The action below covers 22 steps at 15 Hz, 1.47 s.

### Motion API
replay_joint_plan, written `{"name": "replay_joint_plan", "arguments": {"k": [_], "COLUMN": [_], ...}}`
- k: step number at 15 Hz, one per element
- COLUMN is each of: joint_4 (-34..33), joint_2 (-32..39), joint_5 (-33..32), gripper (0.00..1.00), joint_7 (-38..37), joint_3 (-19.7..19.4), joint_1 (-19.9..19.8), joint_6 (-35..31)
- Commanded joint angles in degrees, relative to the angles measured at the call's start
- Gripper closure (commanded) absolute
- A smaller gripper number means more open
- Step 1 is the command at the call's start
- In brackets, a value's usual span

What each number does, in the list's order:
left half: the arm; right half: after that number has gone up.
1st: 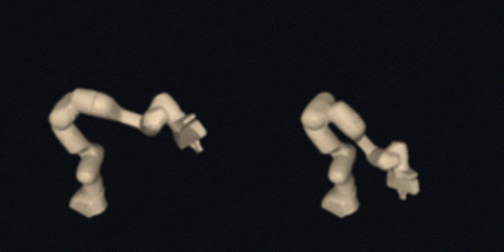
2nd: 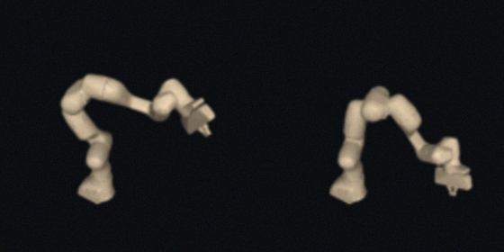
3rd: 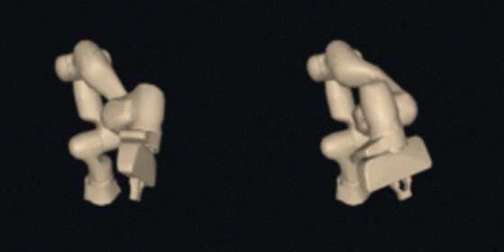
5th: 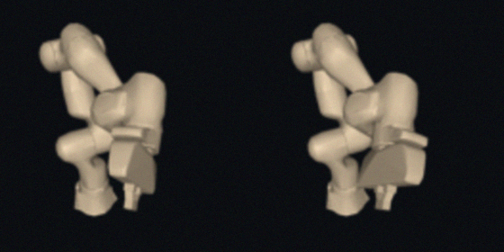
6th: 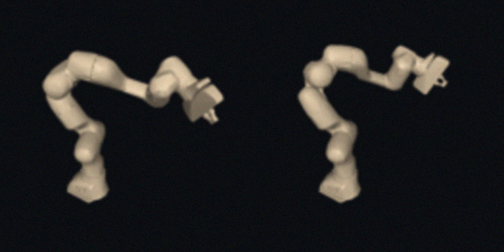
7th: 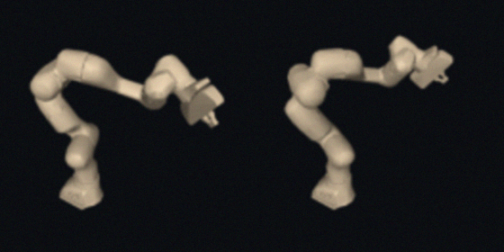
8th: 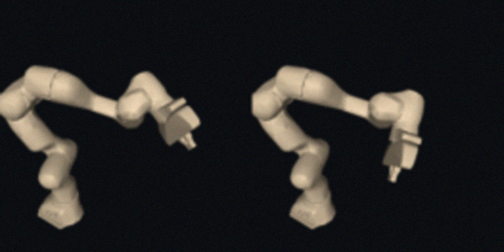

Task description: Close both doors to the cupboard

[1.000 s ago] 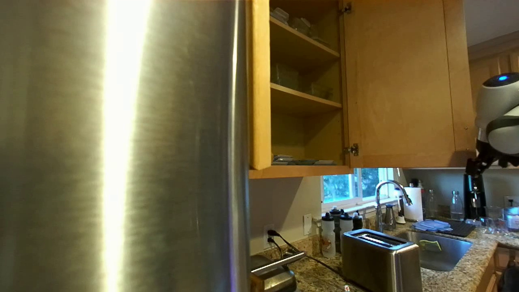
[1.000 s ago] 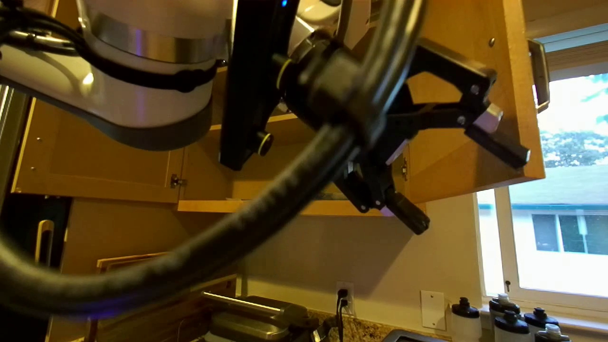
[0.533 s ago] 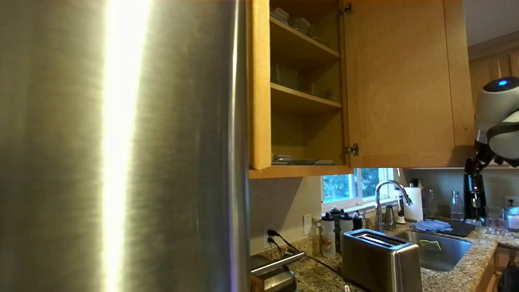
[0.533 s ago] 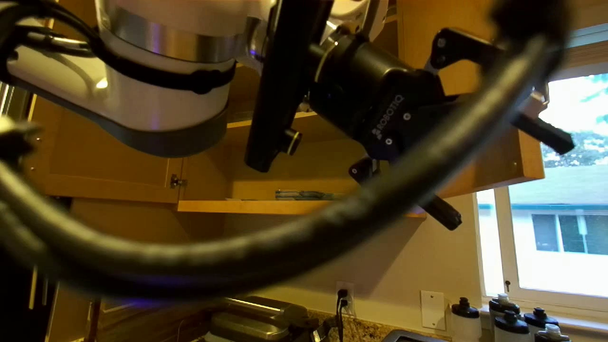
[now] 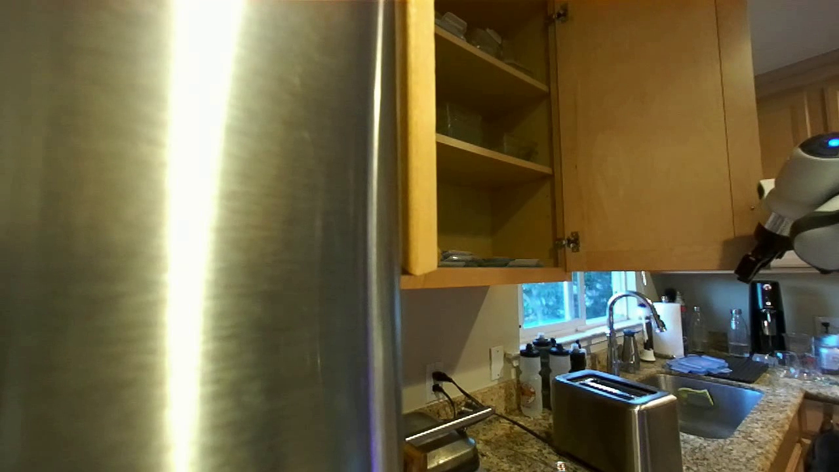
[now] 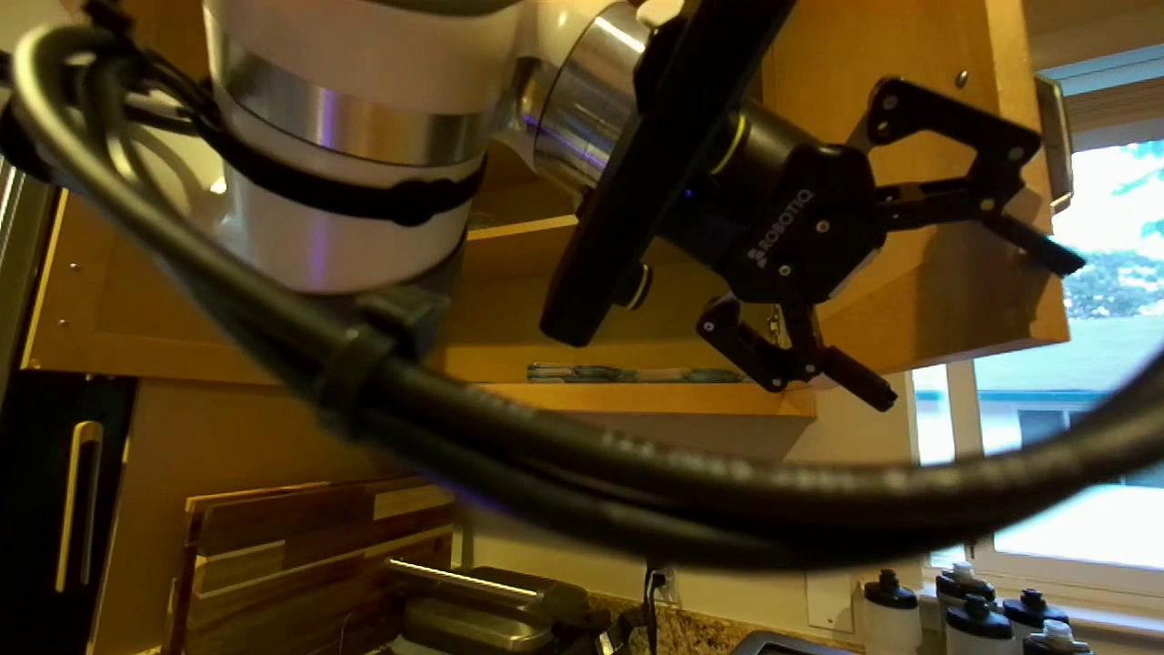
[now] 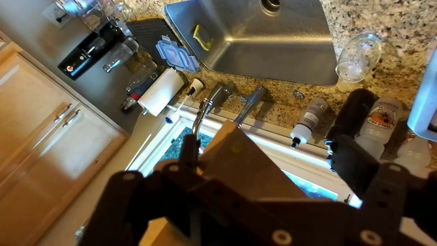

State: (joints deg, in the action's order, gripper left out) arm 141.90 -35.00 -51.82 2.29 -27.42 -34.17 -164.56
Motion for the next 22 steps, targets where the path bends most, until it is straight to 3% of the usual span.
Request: {"name": "replay_joint_plan", "arguments": {"k": [1,6,12,13,14,19,22], "joint_4": [2.8,10.3,20.5,22.0,17.7,19.2,19.2], "joint_2": [-1.3,-8.9,-22.8,-25.1,-22.5,-26.4,-28.7], "joint_5": [-0.8,-9.1,-14.5,-14.5,-17.3,-20.2,-19.3], "gripper": [0.00,0.00,0.00,0.00,0.00,0.00,0.00], "joint_7": [2.1,1.0,3.1,3.7,1.7,2.9,3.9], "joint_3": [1.8,6.8,9.9,10.2,8.3,8.0,8.4], "joint_1": [-1.9,-7.1,-7.7,-7.2,-2.9,0.0,3.8], "joint_6": [-4.0,-6.4,-4.8,-4.2,-2.5,1.8,7.3]}}
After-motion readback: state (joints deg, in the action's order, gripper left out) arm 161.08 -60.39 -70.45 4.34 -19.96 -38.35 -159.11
